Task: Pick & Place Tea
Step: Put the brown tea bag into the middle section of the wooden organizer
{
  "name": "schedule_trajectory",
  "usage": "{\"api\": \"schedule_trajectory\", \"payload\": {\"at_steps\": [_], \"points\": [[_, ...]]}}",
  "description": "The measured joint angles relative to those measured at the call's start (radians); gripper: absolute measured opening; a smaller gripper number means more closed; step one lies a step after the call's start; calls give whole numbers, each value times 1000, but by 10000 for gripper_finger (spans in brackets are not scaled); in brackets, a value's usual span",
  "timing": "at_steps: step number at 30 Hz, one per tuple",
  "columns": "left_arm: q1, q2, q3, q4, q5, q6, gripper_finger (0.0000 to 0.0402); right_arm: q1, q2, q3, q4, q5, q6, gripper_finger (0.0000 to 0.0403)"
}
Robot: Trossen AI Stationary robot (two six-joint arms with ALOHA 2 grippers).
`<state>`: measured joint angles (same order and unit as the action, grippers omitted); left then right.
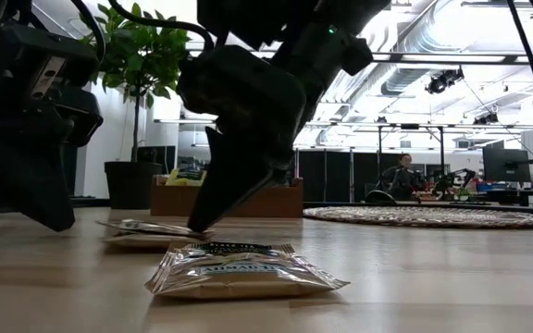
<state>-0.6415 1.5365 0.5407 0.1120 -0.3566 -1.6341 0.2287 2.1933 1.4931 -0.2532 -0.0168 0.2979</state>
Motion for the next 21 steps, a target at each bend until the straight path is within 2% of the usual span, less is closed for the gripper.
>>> {"api": "schedule_trajectory", "payload": {"at_steps": [11,21], "points": [[1,0,0,10,-74,-71,9,0,18,1,-4,-6,19,0],[0,4,0,14,-73,-193,126,0,19,-1,6,-12,19,0]]}}
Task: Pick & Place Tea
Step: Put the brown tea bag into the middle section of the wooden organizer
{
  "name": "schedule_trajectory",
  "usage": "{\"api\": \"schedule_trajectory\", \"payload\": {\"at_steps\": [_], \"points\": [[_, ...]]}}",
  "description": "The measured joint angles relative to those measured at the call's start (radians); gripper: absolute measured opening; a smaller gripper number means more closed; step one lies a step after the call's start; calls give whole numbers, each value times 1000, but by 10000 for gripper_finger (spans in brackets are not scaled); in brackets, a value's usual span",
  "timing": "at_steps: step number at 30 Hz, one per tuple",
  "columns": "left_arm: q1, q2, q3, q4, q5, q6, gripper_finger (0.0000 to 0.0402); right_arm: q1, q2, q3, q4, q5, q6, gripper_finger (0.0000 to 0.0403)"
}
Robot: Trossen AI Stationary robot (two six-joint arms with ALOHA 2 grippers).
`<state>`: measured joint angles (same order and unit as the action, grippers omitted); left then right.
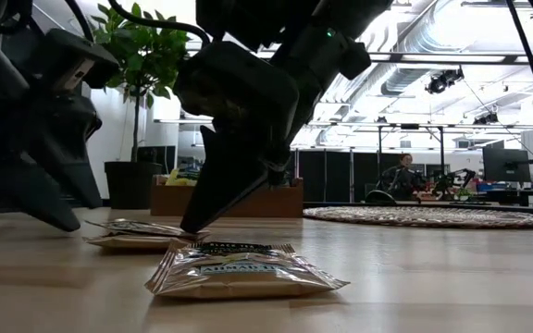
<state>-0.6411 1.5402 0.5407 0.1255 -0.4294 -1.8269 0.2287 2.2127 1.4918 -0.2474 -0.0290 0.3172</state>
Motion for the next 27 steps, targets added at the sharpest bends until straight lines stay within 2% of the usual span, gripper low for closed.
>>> {"api": "schedule_trajectory", "payload": {"at_steps": [6,11,23,27], "points": [[0,60,2,64,-13,-77,151,1,3,-2,43,-7,0,0],[0,112,4,135,-33,-131,152,1,3,-2,47,-7,-1,0],[1,118,3,168,-56,-157,152,0,3,-2,58,-10,-3,0],[2,118,2,168,-62,-175,134,0,3,-2,62,-10,-3,0]]}}
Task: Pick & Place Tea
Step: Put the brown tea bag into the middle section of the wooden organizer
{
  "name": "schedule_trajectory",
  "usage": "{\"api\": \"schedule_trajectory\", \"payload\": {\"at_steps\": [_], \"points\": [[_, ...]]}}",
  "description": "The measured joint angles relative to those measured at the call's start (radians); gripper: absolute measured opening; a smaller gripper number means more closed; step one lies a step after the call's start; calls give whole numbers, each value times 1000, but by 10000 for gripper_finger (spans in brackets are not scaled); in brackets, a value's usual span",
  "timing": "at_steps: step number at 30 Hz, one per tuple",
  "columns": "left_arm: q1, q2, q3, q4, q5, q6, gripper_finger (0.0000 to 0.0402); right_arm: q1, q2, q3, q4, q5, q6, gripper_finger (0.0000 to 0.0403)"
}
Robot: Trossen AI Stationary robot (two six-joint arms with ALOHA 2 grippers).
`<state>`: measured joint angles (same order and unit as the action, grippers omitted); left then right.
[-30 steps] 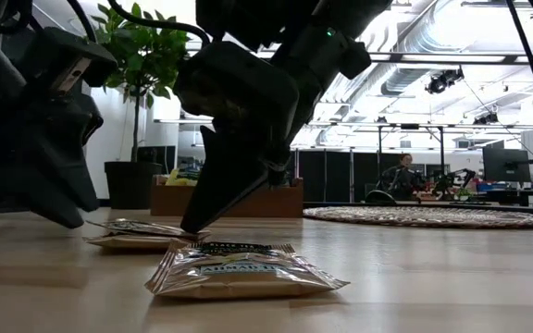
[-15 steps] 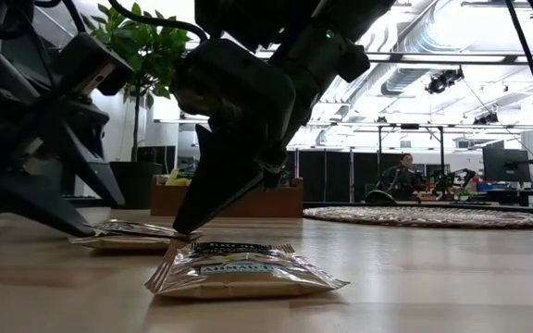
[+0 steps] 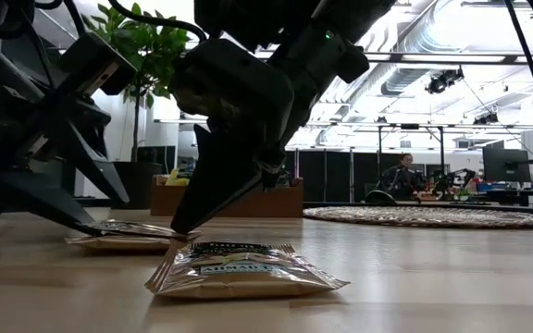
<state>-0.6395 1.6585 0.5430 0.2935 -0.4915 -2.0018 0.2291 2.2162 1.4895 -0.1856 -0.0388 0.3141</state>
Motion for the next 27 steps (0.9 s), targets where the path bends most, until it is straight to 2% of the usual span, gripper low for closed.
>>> {"api": "schedule_trajectory", "payload": {"at_steps": [7,14,22,27], "points": [[20,1,-1,11,-8,-3,61,0,0,0,26,0,0,0],[24,1,-1,12,-8,15,10,-8,1,0,31,-11,0,0],[25,1,-1,11,-17,34,1,-15,-14,0,16,-41,0,0],[25,1,-2,10,-22,34,1,-31,-84,-1,-35,-46,0,0]]}}
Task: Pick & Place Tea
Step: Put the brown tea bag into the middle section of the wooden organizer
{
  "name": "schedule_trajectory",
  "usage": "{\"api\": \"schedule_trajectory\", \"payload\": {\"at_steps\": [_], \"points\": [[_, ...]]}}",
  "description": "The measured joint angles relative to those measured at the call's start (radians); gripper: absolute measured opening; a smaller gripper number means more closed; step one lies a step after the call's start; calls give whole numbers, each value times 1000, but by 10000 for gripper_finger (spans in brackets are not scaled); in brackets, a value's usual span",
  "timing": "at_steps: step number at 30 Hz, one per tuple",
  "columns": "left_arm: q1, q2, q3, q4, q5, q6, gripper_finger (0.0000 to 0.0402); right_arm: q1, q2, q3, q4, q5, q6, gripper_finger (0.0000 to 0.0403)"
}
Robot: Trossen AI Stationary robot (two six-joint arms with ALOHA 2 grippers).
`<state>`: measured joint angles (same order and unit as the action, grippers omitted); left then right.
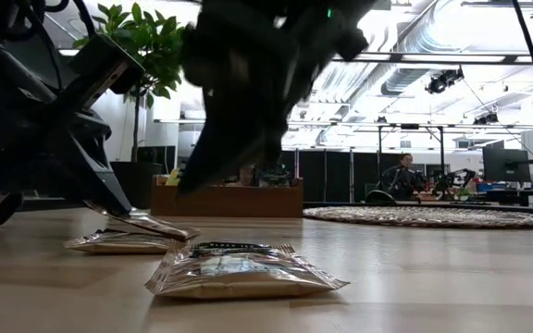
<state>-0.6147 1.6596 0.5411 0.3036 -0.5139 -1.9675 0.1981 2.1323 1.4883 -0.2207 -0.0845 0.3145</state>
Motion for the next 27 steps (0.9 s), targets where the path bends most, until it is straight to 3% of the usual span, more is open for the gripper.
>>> {"api": "schedule_trajectory", "payload": {"at_steps": [5,13,20,27], "points": [[0,-10,0,11,-43,43,0,-23,-108,0,-120,0,0,0],[66,-173,-4,-34,-41,355,0,-42,-282,1,-471,24,-5,0],[268,-331,2,-63,145,725,0,-41,-312,0,-701,105,100,0],[522,-375,170,-401,417,1086,0,-34,-335,-202,-540,-6,244,0]]}}
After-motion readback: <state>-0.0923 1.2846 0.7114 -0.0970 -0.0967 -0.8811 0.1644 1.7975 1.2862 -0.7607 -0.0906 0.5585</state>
